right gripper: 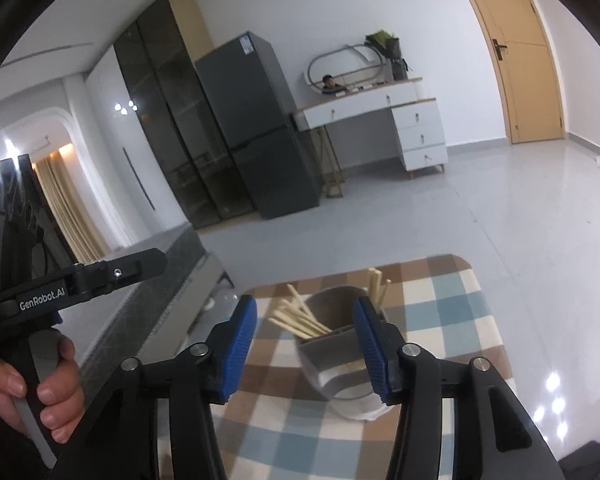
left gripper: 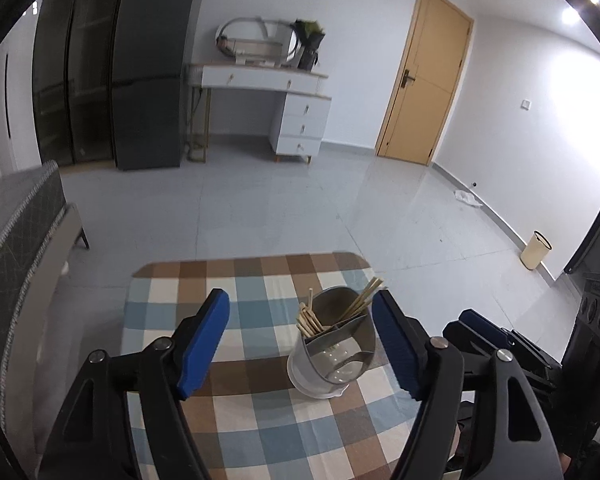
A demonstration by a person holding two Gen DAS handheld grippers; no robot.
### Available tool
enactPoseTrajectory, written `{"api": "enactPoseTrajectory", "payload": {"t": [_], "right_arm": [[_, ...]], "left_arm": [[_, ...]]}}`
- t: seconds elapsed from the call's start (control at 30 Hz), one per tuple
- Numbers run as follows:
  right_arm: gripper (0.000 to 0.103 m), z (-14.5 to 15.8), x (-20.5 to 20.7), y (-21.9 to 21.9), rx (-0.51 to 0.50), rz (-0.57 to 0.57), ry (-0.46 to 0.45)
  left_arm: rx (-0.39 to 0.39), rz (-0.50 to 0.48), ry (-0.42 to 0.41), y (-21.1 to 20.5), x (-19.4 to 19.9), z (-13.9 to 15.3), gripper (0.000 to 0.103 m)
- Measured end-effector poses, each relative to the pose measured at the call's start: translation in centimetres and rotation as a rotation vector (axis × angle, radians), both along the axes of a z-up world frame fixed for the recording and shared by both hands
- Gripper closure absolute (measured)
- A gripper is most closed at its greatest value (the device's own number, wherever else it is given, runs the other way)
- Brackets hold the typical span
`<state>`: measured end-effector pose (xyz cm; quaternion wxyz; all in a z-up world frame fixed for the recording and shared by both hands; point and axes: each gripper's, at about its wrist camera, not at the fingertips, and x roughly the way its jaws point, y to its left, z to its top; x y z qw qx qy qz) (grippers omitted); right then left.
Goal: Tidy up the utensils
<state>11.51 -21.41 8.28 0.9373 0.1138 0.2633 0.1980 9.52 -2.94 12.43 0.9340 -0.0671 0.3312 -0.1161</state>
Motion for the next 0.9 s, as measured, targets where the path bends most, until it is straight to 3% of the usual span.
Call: {"api": "enactPoseTrajectory", "payload": {"t": [0.13, 0.2, 0.37, 0.47, 0.57, 0.67, 0.9], "right_arm": [[0.041, 1.5, -2.7, 0.2, 0.011, -0.008, -0.044], [0.032, 2.1, -4.3, 0.4, 0.013, -0.01, -0.07], [0.028, 2.7, -7.2, 0.9, 0.006, -0.02, -0.106], [0.028, 3.1, -8.9, 1.2, -0.008, -0.039, -0.147], [0.019, 3.2, -10.7, 1.4, -0.022, -0.063, -0.197], [0.012, 2.9, -12.5, 1.8, -0.025, -0.066, -0.246], [0.0, 1.6, -15.0, 2.7, -0.062, -0.129, -0.319]], "left_arm": [[0.015, 0.014, -0.052, 0.2, -2.3, 1.6, 0.024], [0.015, 0.024, -0.076, 0.5, -3.5, 2.2, 0.024], [0.007, 0.07, -0.164, 1.0, -6.9, 2.9, 0.014], [0.027, 0.094, -0.216, 1.1, -8.5, 2.7, 0.009], [0.047, 0.136, -0.274, 1.4, -9.6, 2.4, 0.002], [0.048, 0.164, -0.324, 1.9, -10.5, 1.7, 0.002], [0.061, 0.199, -0.332, 2.8, -10.6, -0.6, 0.002]]}}
